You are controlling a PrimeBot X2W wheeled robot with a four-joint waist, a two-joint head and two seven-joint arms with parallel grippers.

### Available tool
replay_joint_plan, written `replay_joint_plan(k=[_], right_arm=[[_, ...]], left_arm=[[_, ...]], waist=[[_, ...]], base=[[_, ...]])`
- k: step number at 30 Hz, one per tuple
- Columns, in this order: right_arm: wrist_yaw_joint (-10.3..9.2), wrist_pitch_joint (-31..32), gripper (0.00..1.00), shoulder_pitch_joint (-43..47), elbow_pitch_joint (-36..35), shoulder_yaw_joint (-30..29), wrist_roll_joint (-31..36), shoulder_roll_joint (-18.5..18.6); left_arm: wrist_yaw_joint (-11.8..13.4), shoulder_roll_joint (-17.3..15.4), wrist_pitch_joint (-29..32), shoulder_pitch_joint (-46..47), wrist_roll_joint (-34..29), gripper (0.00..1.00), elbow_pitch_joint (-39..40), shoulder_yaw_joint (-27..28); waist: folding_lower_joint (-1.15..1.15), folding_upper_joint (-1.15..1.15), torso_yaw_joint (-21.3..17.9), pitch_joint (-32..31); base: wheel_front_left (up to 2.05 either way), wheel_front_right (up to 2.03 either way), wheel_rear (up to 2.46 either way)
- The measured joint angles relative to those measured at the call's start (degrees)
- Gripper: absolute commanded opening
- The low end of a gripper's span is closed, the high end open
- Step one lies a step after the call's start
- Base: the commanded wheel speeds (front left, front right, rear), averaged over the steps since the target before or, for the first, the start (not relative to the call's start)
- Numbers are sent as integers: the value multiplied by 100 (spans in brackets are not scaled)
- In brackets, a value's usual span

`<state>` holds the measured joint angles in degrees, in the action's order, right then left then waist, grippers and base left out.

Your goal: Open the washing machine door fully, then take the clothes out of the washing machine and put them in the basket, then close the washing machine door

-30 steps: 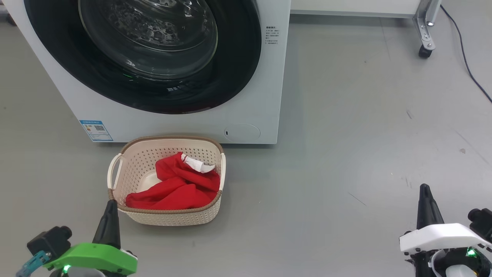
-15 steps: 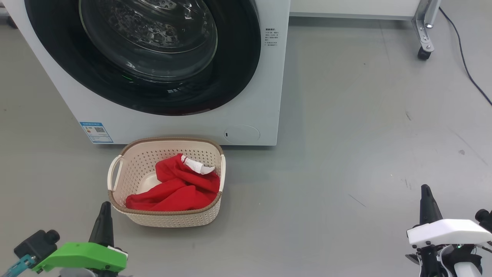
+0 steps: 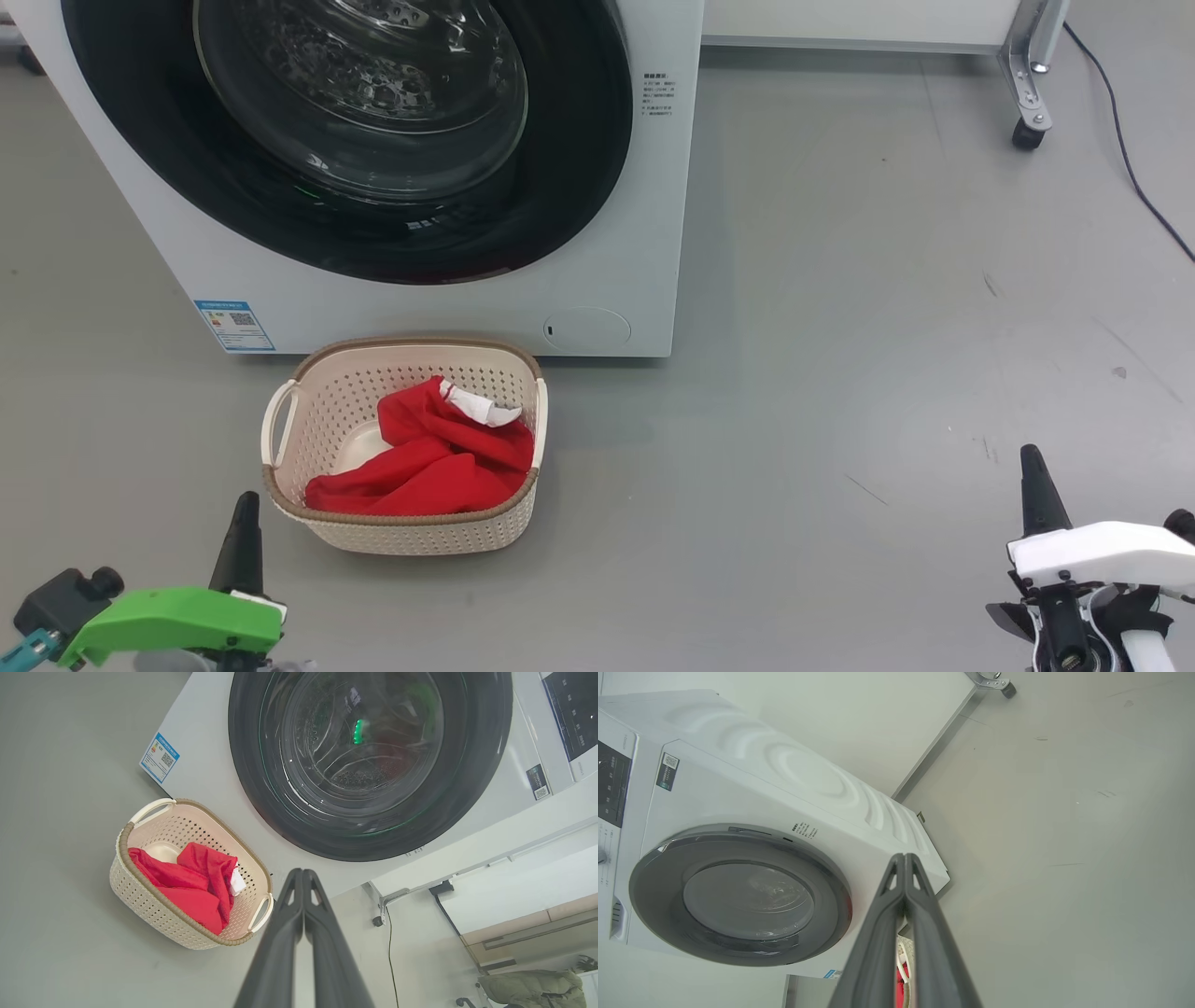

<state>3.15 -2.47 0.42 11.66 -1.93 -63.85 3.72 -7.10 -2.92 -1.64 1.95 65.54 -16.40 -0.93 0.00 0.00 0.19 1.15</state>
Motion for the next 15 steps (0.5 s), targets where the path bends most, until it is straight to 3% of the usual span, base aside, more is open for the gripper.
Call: replay_joint_plan(k=[15], right_arm=[[151,296,0,-141,170,-153,-1140,-12]], left_arm=[[0,11,268,45,1023,0,18,179]], waist=[[0,0,-7,-40]], base=[[0,0,0]])
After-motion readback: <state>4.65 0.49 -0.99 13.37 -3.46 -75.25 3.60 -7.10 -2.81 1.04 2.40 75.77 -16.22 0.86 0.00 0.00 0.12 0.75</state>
